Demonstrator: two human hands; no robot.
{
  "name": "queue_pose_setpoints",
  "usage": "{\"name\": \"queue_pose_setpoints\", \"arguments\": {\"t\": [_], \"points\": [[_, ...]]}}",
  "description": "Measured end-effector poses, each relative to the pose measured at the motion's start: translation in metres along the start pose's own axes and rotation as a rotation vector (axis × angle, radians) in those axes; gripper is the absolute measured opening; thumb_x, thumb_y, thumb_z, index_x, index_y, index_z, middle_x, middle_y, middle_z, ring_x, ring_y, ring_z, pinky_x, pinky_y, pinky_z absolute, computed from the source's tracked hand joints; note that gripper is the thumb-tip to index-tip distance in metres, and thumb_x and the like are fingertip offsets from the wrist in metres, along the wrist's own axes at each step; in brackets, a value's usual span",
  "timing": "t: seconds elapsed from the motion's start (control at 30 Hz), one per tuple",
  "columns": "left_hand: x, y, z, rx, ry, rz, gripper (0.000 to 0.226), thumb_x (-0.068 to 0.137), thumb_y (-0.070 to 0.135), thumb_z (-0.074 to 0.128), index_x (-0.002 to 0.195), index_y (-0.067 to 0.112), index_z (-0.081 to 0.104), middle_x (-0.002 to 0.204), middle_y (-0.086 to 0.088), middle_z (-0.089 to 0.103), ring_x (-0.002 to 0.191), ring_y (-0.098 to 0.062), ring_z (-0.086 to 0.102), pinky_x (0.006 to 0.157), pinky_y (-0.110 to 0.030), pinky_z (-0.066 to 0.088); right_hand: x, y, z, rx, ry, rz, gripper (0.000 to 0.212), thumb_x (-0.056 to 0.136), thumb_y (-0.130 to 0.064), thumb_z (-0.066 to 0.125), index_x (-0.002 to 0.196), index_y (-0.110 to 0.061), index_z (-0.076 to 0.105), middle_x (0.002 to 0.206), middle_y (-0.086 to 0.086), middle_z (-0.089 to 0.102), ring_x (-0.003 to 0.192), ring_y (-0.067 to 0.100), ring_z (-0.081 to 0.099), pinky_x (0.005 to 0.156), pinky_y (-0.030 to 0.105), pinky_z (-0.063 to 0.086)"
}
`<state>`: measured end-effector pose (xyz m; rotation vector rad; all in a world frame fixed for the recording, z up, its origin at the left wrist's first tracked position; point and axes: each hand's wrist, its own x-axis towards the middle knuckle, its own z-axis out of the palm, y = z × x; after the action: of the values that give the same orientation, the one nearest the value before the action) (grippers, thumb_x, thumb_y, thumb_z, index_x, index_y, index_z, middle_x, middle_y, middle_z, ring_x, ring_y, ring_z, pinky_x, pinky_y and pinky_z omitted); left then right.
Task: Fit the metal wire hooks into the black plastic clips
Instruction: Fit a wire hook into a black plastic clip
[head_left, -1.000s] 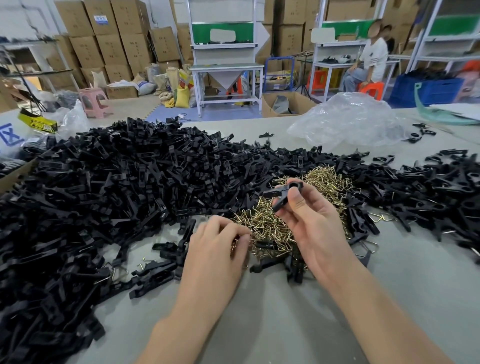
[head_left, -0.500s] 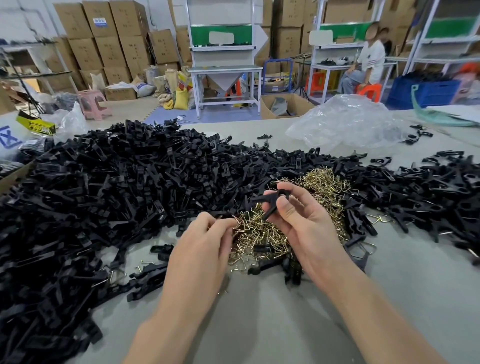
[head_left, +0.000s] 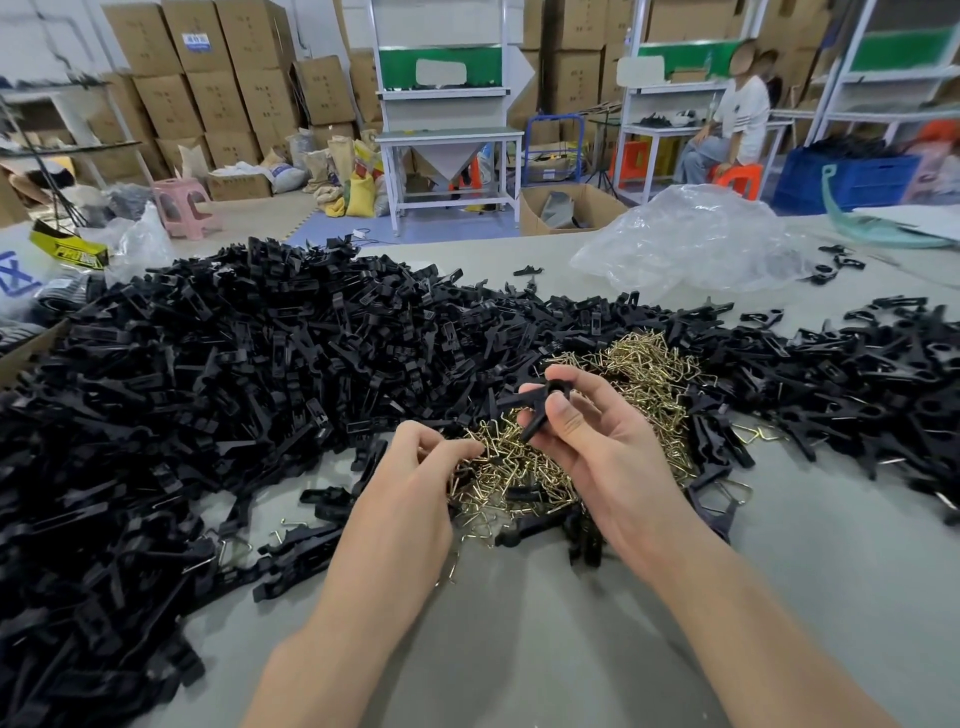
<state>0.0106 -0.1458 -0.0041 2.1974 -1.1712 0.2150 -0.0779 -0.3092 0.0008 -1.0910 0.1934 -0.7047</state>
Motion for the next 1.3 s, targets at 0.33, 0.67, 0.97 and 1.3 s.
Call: {"name": "queue_pose_setpoints", "arguments": {"t": [0.33,0.67,0.97,1.3], "points": [[0.003,-0.002,0.002,-0.062,0.117,0.060,0.027,0.100,0.012,0.054,0.120,0.023,0.069,0.106,0.020,0.054,0.094,-0.005,0.054,0.080,-0.020,0.046,-0.001,-0.001,0.001,-0.014,-0.013,0.002,0.020,0.084,-0.018,0.067,0.099,-0.028,0.077,0.097,0.004,0.075,0.090,0.021,0.072,0.081,0.026,0.057],[0.004,-0.003,0.000,-0.100,0.122,0.134,0.034,0.099,0.033,0.044,0.127,0.032,0.064,0.102,0.027,0.063,0.103,-0.001,0.053,0.087,-0.019,0.045,-0.002,-0.001,0.001,-0.041,-0.023,-0.002,0.021,0.084,-0.021,0.067,0.103,-0.027,0.075,0.094,0.003,0.074,0.091,0.021,0.071,0.081,0.027,0.057],[0.009,0.006,0.000,-0.697,0.267,-0.265,0.022,0.096,0.022,0.066,0.103,0.041,0.074,0.095,0.018,0.073,0.087,-0.001,0.068,0.077,-0.008,0.047,-0.002,0.000,0.001,-0.015,-0.074,-0.014,0.024,0.084,-0.013,0.066,0.106,-0.020,0.071,0.106,0.005,0.076,0.097,0.021,0.072,0.087,0.027,0.057],[0.013,0.007,0.005,-1.169,0.155,-0.548,0.011,0.089,0.014,0.073,0.091,0.023,0.078,0.081,-0.001,0.075,0.067,-0.010,0.064,0.068,-0.018,0.057,-0.009,0.001,0.008,-0.353,-0.205,-0.078,0.026,0.091,-0.005,0.070,0.106,-0.027,0.070,0.115,-0.001,0.075,0.101,0.015,0.071,0.090,0.023,0.054]]}}
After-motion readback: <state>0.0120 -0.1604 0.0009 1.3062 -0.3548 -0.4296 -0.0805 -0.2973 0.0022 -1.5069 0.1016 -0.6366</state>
